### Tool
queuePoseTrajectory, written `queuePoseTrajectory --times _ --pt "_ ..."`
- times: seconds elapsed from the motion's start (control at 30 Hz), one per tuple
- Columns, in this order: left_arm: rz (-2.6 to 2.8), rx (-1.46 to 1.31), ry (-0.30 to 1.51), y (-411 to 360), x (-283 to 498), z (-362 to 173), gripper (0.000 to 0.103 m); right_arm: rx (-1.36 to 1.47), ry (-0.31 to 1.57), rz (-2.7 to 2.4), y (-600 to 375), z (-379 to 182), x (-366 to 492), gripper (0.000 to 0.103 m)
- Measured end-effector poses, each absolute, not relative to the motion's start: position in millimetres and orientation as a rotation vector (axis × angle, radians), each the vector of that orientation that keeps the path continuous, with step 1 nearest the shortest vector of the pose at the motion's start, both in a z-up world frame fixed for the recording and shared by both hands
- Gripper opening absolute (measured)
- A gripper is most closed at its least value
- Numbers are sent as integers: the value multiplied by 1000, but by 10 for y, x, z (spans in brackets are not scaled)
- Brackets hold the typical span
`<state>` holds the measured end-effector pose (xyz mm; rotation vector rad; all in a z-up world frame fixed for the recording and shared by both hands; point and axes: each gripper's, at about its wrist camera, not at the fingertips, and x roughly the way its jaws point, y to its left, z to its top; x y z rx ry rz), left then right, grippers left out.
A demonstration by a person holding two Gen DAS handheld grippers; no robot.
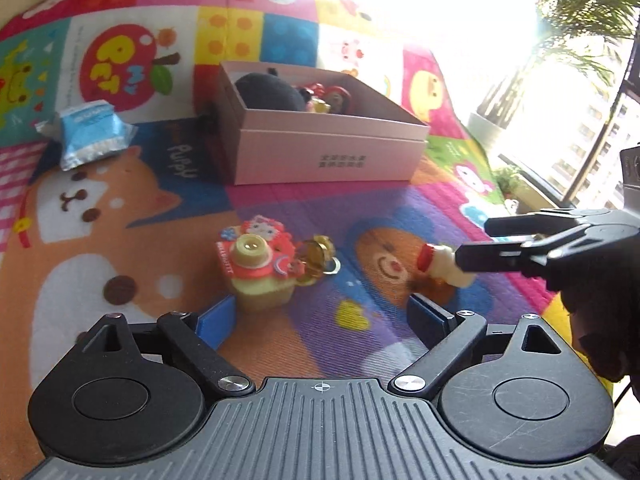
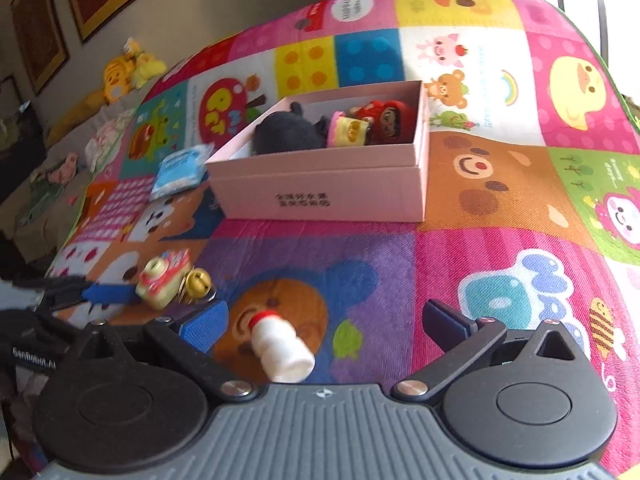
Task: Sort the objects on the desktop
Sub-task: 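Grasp the white bottle lying on the mat with the right tool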
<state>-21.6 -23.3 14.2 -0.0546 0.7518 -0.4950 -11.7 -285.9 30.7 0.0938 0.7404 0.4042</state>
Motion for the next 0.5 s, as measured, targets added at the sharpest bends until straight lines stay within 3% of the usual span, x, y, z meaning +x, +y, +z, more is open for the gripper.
queuePoseTrajectory --times 0.23,0.5 --pt "-334 3 686 -186 -234 142 96 -214 739 219 -2665 249 -224 103" --pt "-306 -21 704 -70 -211 89 101 -117 712 260 -2680 256 -232 103"
